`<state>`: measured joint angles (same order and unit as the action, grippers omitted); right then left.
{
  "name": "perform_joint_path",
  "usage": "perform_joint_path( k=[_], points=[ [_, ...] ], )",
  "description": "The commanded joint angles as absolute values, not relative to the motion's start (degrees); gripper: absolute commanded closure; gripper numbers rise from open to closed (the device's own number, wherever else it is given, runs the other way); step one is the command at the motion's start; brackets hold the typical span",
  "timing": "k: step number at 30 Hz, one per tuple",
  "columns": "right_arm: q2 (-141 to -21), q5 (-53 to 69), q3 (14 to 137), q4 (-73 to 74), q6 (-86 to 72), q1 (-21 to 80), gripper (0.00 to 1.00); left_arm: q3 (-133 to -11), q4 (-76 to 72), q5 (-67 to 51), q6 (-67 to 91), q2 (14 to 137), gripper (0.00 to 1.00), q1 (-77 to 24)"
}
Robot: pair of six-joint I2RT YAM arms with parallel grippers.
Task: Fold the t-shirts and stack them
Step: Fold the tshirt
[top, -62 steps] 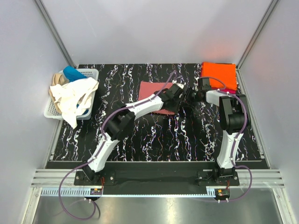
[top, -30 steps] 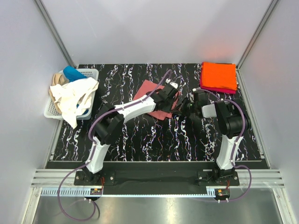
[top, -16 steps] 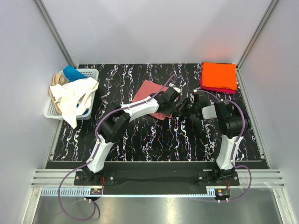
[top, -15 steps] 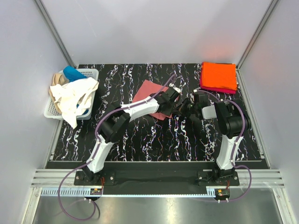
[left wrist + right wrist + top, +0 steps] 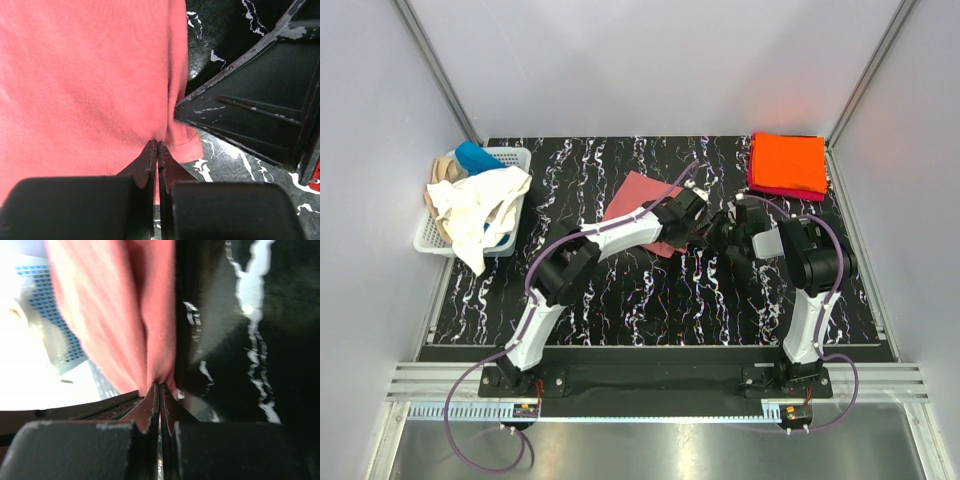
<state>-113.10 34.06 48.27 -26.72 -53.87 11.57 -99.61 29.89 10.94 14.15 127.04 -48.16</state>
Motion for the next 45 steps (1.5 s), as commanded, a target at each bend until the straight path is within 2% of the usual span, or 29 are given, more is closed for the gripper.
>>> perform_joint_path(
  k=[1,6,14,21,24,32,41,45],
  points=[
    [-113.8,37.1,46.8,-37.8,-58.3,11.5,1.00,-102.4,27.7,9.4,14.8,125.0,1.00,-48.5],
    [-117.0,38.4,45.5,-48.3,-63.7,11.5,1.00,-103.4,27.7,7.9,15.6,122.9,1.00,-48.5],
    [-119.6,38.1,45.1,-56.6,-69.0,11.6,1.00,-102.6,27.7,7.8,16.3,119.9,1.00,-48.5],
    [-126.4,36.4,44.0,-74.5,-80.9,12.1,1.00,-103.2,27.3,6.9,16.9,118.9,1.00,-48.5],
    [-128.8,36.0,45.5,-75.4,-80.9,12.9,1.00,-103.5,27.4,5.7,17.1,118.9,1.00,-48.5],
    [-129.8,34.5,47.5,-73.0,-78.6,14.2,1.00,-102.5,27.3,3.5,18.3,120.3,1.00,-48.4],
    [-125.0,29.5,48.9,-55.8,-69.7,16.2,0.99,-101.9,26.2,1.6,19.6,121.9,1.00,-48.4],
    [-121.1,25.4,50.9,-40.9,-62.3,17.9,0.87,-100.7,25.1,1.4,19.9,122.7,1.00,-48.5]
  ],
)
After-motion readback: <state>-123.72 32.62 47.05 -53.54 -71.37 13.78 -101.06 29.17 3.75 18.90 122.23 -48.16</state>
